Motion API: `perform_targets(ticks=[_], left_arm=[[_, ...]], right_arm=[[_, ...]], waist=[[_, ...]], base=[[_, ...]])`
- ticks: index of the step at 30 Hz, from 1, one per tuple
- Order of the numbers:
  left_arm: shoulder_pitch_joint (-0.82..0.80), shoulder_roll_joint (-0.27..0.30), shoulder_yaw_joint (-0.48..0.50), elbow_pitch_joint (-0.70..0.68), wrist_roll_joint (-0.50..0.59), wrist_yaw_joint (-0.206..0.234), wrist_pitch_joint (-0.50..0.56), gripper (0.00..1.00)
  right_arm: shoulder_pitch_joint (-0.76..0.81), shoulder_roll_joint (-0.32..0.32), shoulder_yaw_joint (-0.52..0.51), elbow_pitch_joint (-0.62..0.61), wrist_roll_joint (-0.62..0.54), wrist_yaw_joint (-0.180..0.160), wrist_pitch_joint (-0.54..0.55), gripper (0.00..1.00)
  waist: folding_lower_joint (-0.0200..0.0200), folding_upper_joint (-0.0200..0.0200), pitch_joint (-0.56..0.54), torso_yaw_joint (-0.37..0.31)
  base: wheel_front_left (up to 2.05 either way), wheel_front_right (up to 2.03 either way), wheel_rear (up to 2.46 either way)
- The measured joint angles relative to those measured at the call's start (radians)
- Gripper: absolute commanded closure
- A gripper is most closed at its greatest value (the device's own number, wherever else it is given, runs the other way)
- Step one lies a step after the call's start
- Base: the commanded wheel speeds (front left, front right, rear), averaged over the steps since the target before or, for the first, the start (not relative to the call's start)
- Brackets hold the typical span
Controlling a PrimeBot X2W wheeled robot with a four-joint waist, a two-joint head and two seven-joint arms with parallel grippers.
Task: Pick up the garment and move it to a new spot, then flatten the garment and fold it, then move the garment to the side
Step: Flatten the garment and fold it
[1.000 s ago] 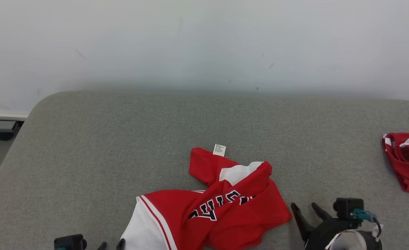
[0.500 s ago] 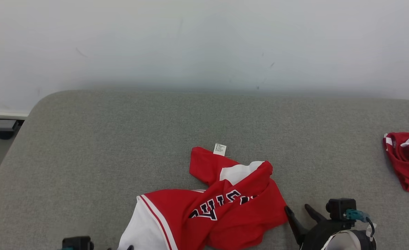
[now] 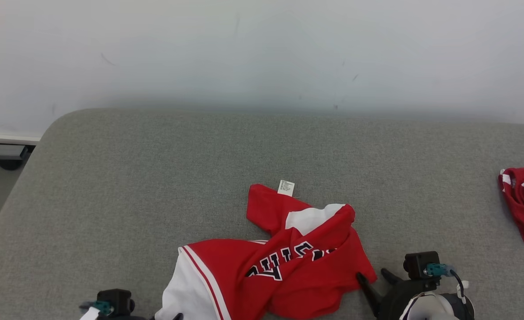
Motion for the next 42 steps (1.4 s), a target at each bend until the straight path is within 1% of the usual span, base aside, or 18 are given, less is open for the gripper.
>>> perform_targets(ticks=[1,2,4,5,13,16,20,24,26,29,31,32,34,35,36,37,39,42], left_arm=[[-0.002,-0.007,0.003,0.002,-0.012,-0.006,0.003,0.42],[-0.002,-0.017,0.004,0.004,-0.018,-0.006,0.003,0.56],[-0.002,-0.029,0.002,0.010,-0.020,-0.009,0.003,1.00],[-0.003,-0.028,0.001,0.014,-0.019,-0.016,0.003,1.00],[-0.020,-0.023,0.019,0.026,-0.012,-0.015,-0.032,1.00],[-0.020,-0.001,0.035,0.020,-0.007,-0.007,-0.063,1.00],[-0.015,0.025,0.064,-0.028,-0.007,0.004,-0.102,1.00],[0.003,0.023,0.062,-0.098,-0.007,0.004,-0.122,1.00],[0.021,0.019,0.066,-0.132,-0.010,0.004,-0.131,1.00],[0.040,0.016,0.071,-0.193,-0.035,-0.007,-0.130,1.00],[0.041,0.020,0.068,-0.233,-0.037,-0.025,-0.126,1.00],[0.038,0.023,0.069,-0.249,-0.038,-0.027,-0.117,1.00],[0.015,0.033,0.068,-0.271,-0.061,-0.049,-0.087,1.00],[-0.006,0.042,0.065,-0.281,-0.063,-0.053,-0.071,1.00],[-0.066,0.051,0.065,-0.288,-0.079,-0.072,-0.021,1.00],[-0.100,0.052,0.063,-0.291,-0.089,-0.078,0.003,1.00],[-0.179,0.052,0.061,-0.286,-0.105,-0.090,0.067,1.00],[-0.326,0.041,0.068,-0.230,-0.191,-0.100,0.182,1.00]], right_arm=[[-0.003,0.001,0.001,0.002,0.000,0.000,0.003,0.71],[-0.007,0.002,0.002,0.005,0.000,0.000,0.004,1.00],[-0.014,0.002,0.004,0.010,0.001,0.000,0.008,1.00],[-0.014,0.002,0.005,0.014,0.001,0.000,0.012,1.00],[-0.017,0.009,-0.001,0.030,0.021,0.000,0.002,1.00],[-0.019,0.007,-0.027,0.030,0.041,0.000,-0.023,1.00],[-0.036,-0.044,-0.082,0.004,0.081,0.000,-0.069,1.00],[-0.034,-0.090,-0.110,-0.037,0.108,0.001,-0.095,1.00],[-0.034,-0.109,-0.102,-0.070,0.131,0.001,-0.089,1.00],[-0.032,-0.128,-0.054,-0.129,0.150,0.001,-0.048,1.00],[-0.032,-0.147,-0.015,-0.172,0.167,0.001,-0.002,1.00],[-0.032,-0.158,0.002,-0.194,0.182,0.001,0.023,1.00],[-0.035,-0.180,0.029,-0.238,0.225,0.001,0.082,1.00],[-0.040,-0.196,0.051,-0.256,0.236,0.001,0.118,1.00],[-0.063,-0.224,0.079,-0.273,0.254,0.001,0.193,1.00],[-0.082,-0.238,0.093,-0.286,0.267,0.001,0.234,1.00],[-0.146,-0.244,0.092,-0.291,0.312,0.001,0.318,1.00],[-0.296,-0.244,0.097,-0.236,0.328,0.002,0.470,1.00]], waist=[[0.0000,0.0000,0.001,0.000],[0.0000,0.0000,0.001,0.000],[0.0000,0.0000,0.002,-0.001],[0.0000,0.0000,0.002,-0.001],[0.0000,0.0000,-0.001,-0.001],[0.0000,0.0000,-0.008,-0.002],[0.0001,0.0000,-0.022,-0.004],[0.0000,0.0000,-0.035,-0.008],[0.0000,0.0000,-0.039,-0.012],[0.0000,0.0000,-0.043,-0.024],[0.0000,0.0000,-0.044,-0.035],[0.0000,0.0000,-0.045,-0.041],[0.0000,0.0000,-0.043,-0.054],[0.0000,0.0000,-0.041,-0.060],[0.0000,0.0000,-0.034,-0.071],[0.0000,0.0000,-0.027,-0.076],[0.0000,0.0000,-0.009,-0.084],[0.0002,0.0001,0.024,-0.097]], base=[[0.00,0.00,0.00],[0.00,0.00,0.00],[0.00,0.00,0.00],[0.00,0.00,0.00],[0.00,0.00,0.00],[0.00,0.00,0.00],[0.00,0.00,0.00],[0.00,0.00,0.00],[0.00,0.00,0.00],[0.00,0.00,0.00],[0.00,0.00,0.00],[0.00,0.00,0.00],[0.00,0.00,0.00],[0.00,0.00,0.00],[0.00,0.00,0.00],[0.00,0.00,0.00],[0.00,0.00,0.00],[0.00,0.00,0.00]])
